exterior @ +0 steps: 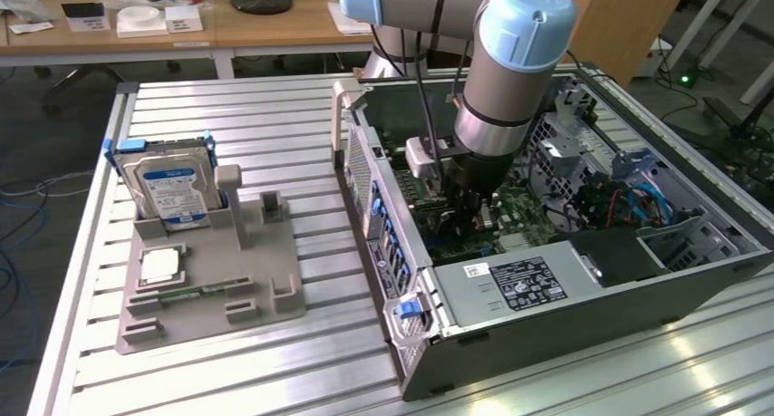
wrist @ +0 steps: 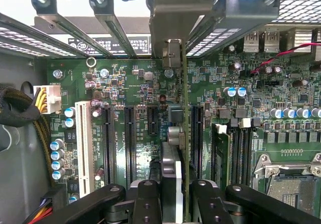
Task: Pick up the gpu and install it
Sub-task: 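Insert the gpu into the slot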
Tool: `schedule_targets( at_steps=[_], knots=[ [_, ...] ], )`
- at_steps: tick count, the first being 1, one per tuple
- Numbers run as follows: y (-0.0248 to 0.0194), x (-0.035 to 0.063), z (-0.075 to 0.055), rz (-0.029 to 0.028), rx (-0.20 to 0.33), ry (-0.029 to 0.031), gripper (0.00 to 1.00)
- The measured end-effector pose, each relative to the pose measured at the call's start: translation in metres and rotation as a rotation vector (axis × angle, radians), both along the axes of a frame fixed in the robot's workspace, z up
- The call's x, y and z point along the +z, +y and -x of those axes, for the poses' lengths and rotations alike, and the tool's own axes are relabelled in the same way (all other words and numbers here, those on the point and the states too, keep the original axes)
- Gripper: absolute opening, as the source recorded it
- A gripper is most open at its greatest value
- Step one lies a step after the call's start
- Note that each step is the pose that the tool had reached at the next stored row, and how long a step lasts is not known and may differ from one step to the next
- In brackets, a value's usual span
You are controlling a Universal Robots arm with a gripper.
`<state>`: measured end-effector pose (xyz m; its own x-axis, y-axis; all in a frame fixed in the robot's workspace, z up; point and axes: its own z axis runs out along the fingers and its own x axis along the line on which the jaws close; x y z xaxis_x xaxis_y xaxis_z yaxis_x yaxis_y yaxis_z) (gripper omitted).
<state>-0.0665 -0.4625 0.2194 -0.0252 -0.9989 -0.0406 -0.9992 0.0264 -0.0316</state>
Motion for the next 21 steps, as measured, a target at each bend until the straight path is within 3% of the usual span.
schedule_targets(
  at_steps=[21],
  knots=[
    [0.001, -0.0001, 0.0, 0.0001, 0.0, 0.0001, 0.28]
  ],
)
